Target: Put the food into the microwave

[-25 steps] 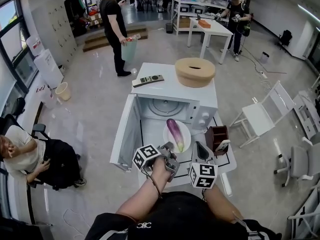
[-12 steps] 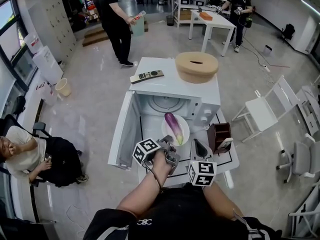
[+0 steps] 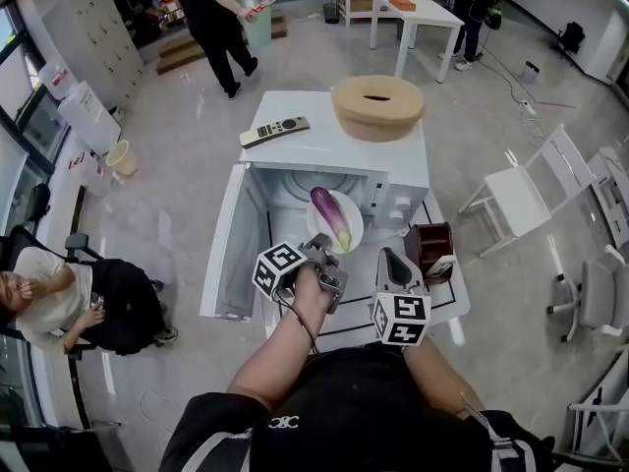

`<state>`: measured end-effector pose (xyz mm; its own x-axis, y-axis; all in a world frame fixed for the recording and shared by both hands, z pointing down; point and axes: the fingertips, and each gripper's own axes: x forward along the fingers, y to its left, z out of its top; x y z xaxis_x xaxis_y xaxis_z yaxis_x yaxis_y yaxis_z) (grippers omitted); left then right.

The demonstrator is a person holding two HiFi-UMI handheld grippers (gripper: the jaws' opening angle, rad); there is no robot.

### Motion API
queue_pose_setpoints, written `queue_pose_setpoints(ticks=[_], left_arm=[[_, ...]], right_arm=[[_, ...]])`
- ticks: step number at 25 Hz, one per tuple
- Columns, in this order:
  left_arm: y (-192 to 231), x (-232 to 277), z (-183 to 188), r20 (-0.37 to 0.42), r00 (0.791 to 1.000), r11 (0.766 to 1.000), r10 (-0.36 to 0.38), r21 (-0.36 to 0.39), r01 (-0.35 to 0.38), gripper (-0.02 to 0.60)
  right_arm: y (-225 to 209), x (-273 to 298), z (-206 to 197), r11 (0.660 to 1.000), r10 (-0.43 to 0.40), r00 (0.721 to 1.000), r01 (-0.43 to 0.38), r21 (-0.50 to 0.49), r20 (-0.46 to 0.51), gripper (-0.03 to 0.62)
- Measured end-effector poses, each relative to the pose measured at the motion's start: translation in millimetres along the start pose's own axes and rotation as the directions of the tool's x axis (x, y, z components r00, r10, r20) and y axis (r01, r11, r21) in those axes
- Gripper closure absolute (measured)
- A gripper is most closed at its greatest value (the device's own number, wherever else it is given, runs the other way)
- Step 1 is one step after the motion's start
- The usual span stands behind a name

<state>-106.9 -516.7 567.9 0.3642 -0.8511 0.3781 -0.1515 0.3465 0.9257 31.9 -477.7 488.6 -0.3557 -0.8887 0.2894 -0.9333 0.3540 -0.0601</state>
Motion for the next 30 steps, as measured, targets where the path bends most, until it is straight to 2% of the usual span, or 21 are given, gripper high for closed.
queue_pose_setpoints(ticks=[11,18,24,30], left_arm=[[-1,52,45,0.079,0.997,1.0,0.024,0.005,-0.024,0.555],[13,92,77,0.136,0.988,0.991,0.079,0.095,-0.092,0.554],[15,123,89,0.123,0.991,0.998,0.058,0.032,-0.062,0.554],[6,151,106,0.152,0.987,0.993,0.047,0.095,-0.062,0.554]], right_arm=[[-27,10,-10,1.0,-0.001,0.999,0.0,-0.015,-0.045,0.586],[-53,15,-12,0.999,-0.034,0.997,0.031,-0.038,-0.068,0.586],[-69,18,-17,0.997,-0.052,0.992,0.046,-0.053,-0.115,0.586],[-80,18,-24,0.996,-0.064,0.988,0.055,-0.071,-0.142,0.586]])
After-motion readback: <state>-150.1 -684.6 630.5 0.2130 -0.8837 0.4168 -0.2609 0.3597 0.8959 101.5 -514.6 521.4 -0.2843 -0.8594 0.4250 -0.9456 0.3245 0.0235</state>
